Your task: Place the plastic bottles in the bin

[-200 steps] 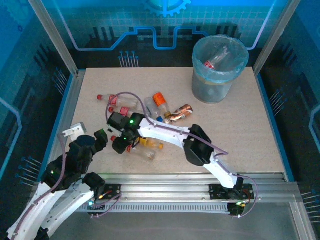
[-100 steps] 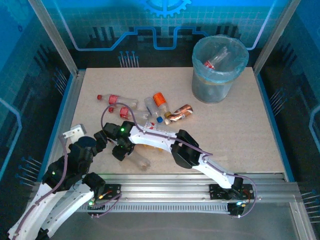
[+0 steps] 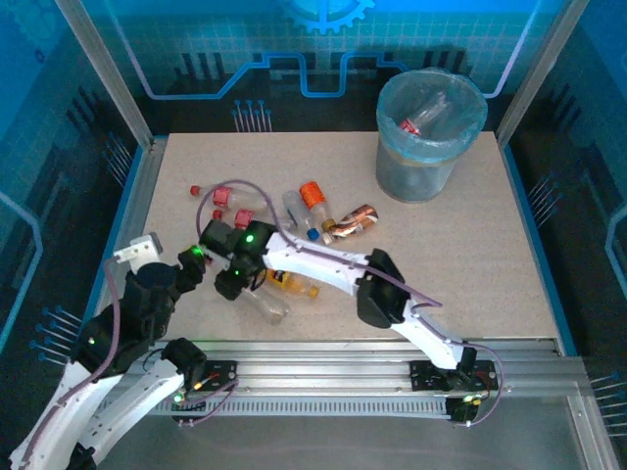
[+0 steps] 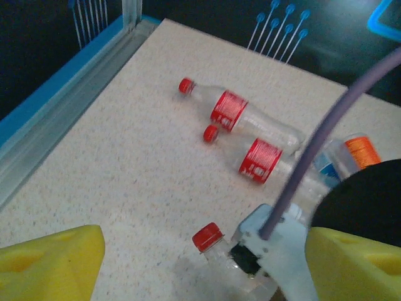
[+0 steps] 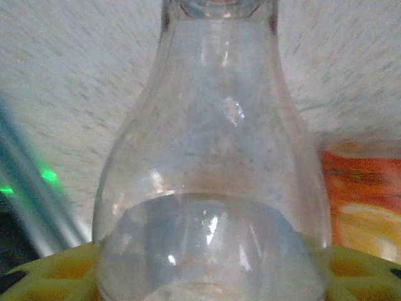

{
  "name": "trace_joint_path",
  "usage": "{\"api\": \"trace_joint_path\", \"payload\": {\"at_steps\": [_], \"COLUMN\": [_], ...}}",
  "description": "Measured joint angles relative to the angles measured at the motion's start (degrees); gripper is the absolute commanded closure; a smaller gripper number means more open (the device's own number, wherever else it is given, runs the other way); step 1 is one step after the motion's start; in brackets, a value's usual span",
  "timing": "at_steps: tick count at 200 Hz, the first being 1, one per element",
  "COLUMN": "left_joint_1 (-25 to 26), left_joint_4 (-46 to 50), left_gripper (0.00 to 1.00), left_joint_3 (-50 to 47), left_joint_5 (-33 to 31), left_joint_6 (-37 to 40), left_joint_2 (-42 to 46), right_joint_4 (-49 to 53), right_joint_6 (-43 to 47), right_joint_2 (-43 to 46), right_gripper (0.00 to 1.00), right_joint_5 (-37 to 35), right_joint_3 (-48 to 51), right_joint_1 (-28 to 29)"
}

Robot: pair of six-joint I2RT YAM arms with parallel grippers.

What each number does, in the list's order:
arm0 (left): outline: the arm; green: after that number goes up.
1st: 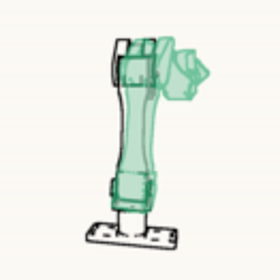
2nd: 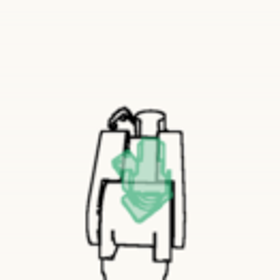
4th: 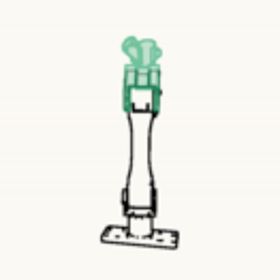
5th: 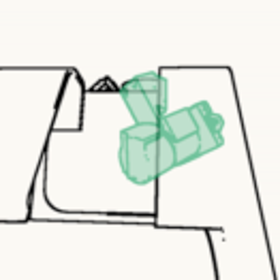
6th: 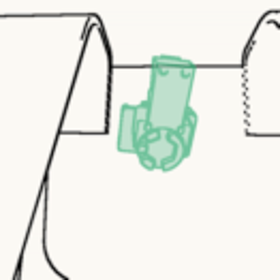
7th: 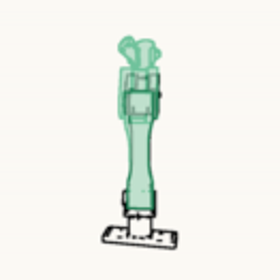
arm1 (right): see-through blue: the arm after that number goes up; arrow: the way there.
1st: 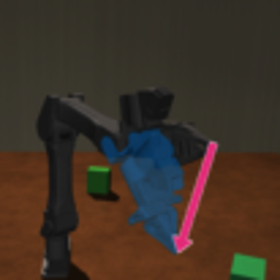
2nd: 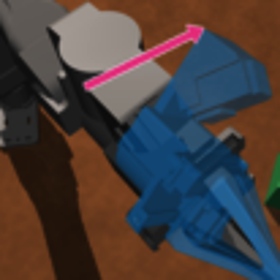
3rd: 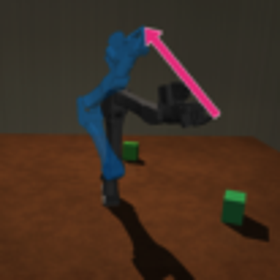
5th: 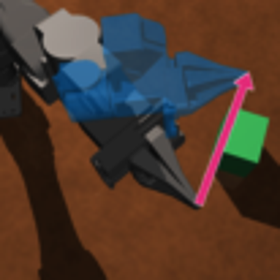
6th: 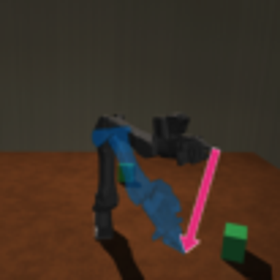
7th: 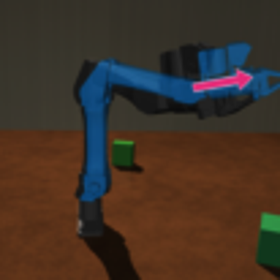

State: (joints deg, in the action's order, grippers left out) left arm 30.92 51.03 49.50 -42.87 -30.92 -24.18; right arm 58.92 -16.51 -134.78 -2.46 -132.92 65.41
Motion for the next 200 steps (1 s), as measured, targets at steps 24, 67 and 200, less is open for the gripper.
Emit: {"api": "trace_joint_path", "payload": {"at_steps": [24, 67, 200], "left_joint_1": [0.0, 0.0, 0.8], "left_joint_4": [-3.8, -17.1, -36.8], "left_gripper": [0.16, 0.16, 0.19], "left_joint_3": [5.6, 8.8, 43.1], "left_joint_5": [0.4, 5.0, 44.0], "left_joint_6": [4.2, 11.1, 9.4], "left_joint_2": [-4.2, -12.2, -66.6], "right_joint_4": [-2.3, -8.0, -27.5], "right_joint_6": [0.9, 4.2, 15.7], "right_joint_2": [9.3, 21.1, 10.9], "right_gripper": [0.43, 0.45, 0.49], "right_joint_5": [0.4, -0.3, -14.3], "right_joint_3": [0.2, 0.1, -23.9], "right_joint_1": [-3.7, -16.2, -45.2]}}
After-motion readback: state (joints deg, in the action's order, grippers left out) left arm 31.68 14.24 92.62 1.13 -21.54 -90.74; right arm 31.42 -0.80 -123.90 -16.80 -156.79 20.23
